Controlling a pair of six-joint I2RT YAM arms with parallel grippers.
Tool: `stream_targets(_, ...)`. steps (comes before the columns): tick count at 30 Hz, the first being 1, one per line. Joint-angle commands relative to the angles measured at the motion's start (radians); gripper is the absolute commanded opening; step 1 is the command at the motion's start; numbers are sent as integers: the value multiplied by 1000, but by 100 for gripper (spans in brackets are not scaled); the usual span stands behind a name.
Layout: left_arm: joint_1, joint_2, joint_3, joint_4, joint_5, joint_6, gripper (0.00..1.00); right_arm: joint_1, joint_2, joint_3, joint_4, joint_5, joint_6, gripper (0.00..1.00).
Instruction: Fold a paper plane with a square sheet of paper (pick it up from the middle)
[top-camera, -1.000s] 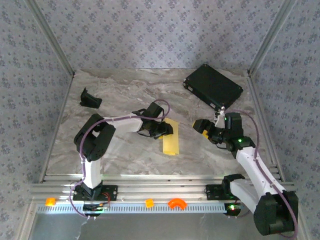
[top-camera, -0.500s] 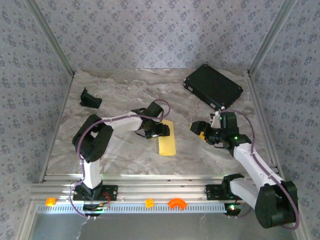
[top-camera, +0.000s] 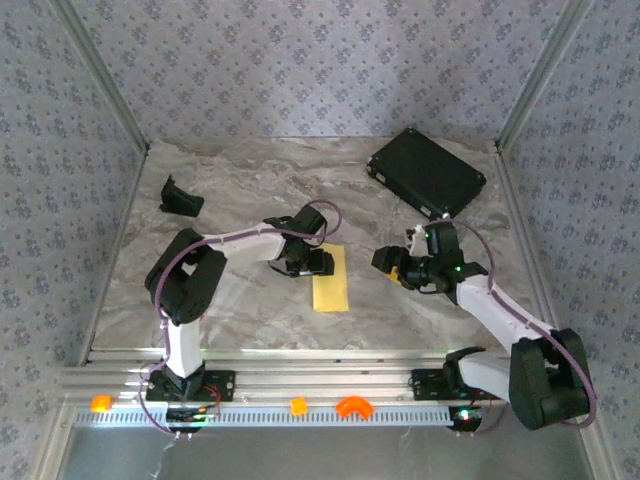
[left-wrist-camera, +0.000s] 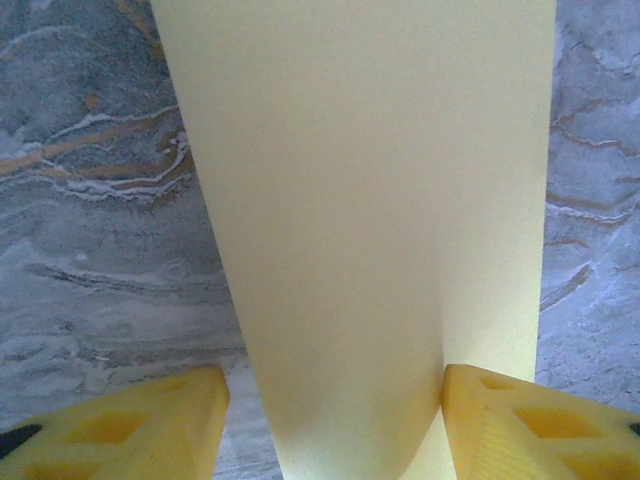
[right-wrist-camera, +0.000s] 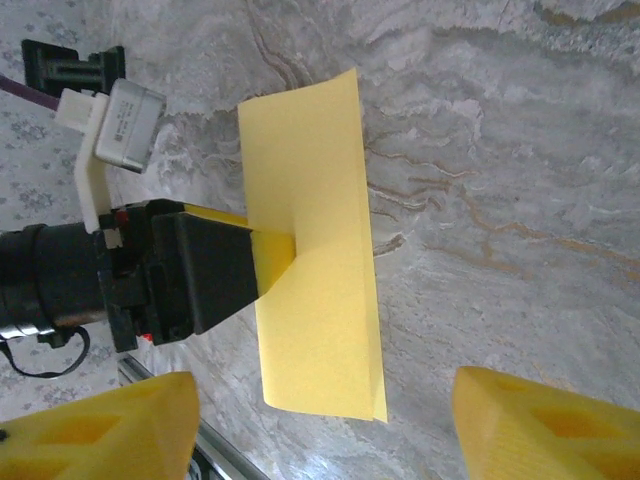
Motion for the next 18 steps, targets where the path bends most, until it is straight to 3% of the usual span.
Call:
stream_targets(1, 9, 52, 8, -89, -48, 6, 60, 19, 44, 35, 22, -13, 2, 62)
stream_targets(8, 11, 87, 9, -86, -66, -34, 61, 40, 119, 42, 32, 13, 7, 44)
stream_targets(18, 8, 169, 27, -111, -58, 30, 64, 53, 155, 48, 34, 18, 2, 39)
